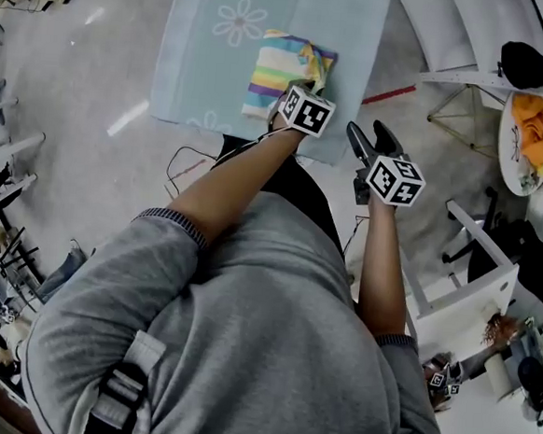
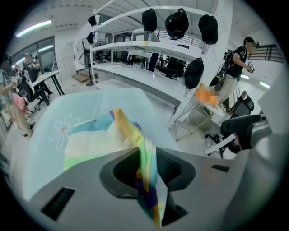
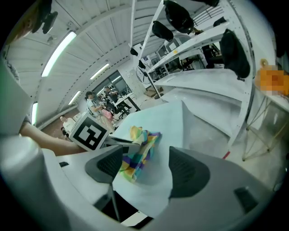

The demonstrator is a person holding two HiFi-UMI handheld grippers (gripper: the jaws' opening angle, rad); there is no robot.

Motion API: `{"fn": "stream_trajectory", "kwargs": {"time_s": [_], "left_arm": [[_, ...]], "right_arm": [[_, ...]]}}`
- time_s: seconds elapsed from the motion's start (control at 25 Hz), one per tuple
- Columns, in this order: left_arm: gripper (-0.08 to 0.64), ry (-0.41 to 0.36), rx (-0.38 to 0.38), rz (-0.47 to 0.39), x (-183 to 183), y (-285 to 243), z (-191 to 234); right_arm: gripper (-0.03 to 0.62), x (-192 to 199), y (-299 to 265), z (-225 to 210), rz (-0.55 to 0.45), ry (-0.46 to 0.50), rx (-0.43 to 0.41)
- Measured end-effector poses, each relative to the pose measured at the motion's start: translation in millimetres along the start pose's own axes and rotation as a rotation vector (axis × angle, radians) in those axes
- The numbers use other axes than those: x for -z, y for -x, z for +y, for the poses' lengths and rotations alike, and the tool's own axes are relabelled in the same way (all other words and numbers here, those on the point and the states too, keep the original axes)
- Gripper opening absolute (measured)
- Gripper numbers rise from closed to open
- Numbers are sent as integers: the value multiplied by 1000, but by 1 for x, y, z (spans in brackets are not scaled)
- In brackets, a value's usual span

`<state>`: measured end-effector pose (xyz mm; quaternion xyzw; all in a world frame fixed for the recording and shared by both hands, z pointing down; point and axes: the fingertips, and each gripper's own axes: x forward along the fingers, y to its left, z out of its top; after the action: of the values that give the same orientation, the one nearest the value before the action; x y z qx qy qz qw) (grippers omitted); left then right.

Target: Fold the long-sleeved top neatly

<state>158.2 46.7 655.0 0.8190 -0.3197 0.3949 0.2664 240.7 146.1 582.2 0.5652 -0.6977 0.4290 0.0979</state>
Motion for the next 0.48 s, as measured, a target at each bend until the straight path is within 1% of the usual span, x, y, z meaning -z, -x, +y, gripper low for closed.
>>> {"fn": "stream_trajectory", "kwargs": {"time_s": [0.04,0.08,0.12,0.16,0.2,0.24,0.32,0.4,0.48], "left_arm": [[163,23,72,9,3,-4,-9],[243,54,168,22,7,-6,-22],[273,81,270,31,9,-3,-36],[273,92,353,31,11,2,-47],[273,82,397,23,13,8,-52],[273,60,409,11,15,15,-53],[273,18,400,-15,19,29,-46],[273,5,401,-47,20,45,-39],[273,-8,403,-97,16,66,-29]], "right_arm": [[337,0,-4,-3,3,-9,-7],[337,0,-9,-6,5,-17,-13],[336,-2,-13,-7,5,-24,-15],[335,-5,-17,-7,5,-30,-18],[333,-8,-22,-7,5,-33,-21],[333,-11,-27,-5,5,-34,-27],[333,-16,-39,-1,7,-31,-40],[333,-24,-48,6,5,-20,-55],[334,-31,-53,16,-1,-3,-80]]}}
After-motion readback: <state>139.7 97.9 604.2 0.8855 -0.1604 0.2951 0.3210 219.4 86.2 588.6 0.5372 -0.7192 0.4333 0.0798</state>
